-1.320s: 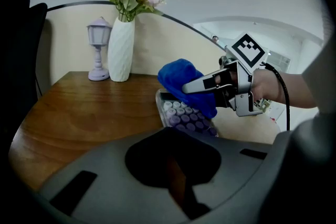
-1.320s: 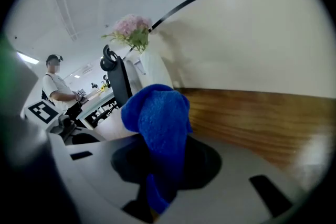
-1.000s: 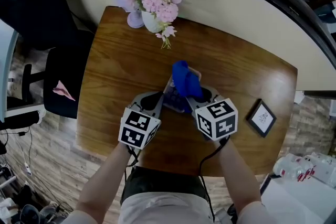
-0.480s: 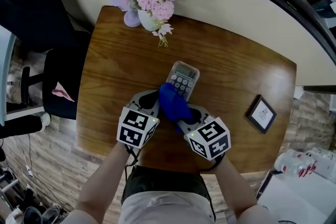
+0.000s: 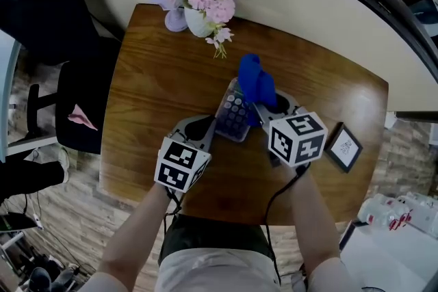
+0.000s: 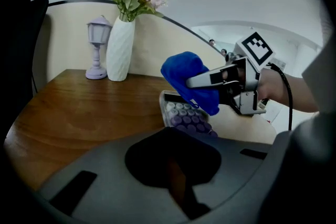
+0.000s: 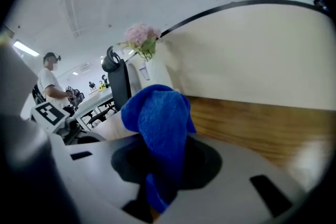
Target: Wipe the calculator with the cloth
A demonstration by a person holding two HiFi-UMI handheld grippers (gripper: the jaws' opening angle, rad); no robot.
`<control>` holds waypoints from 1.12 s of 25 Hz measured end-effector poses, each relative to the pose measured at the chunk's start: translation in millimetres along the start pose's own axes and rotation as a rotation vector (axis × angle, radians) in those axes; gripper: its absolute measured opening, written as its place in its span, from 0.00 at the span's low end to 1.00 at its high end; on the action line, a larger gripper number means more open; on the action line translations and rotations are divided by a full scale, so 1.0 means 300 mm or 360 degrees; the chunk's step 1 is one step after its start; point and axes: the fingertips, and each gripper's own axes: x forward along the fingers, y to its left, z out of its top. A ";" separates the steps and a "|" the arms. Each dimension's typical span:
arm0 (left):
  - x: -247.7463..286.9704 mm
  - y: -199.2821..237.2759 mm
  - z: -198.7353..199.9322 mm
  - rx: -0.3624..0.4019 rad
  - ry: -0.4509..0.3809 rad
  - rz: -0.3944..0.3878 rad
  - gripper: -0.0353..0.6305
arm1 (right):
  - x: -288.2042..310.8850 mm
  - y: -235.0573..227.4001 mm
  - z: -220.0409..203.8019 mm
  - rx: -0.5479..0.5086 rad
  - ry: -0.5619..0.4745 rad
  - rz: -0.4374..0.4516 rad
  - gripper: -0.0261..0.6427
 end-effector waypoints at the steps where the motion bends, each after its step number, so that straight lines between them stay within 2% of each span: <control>1: 0.000 0.000 0.000 0.0005 0.0001 -0.0005 0.06 | 0.019 -0.011 0.005 0.0000 0.0012 -0.0014 0.19; 6: 0.002 -0.003 -0.001 0.0008 -0.0002 -0.0015 0.06 | 0.096 0.014 -0.028 -0.0155 0.0112 -0.0098 0.19; 13: 0.002 -0.001 0.002 -0.0002 -0.0010 -0.0017 0.06 | 0.094 0.152 -0.070 -0.0277 0.0177 -0.0027 0.19; 20: 0.002 0.003 0.004 -0.0011 -0.0011 -0.0020 0.06 | 0.018 0.319 -0.186 -0.0152 0.0252 0.0267 0.19; 24: 0.002 0.001 0.000 -0.0015 -0.0022 -0.0037 0.06 | -0.044 0.333 -0.244 -0.0090 0.0267 0.0335 0.18; 28: -0.003 0.002 -0.005 -0.0025 -0.0033 -0.0037 0.06 | -0.096 0.302 -0.285 -0.0109 0.0338 0.0357 0.18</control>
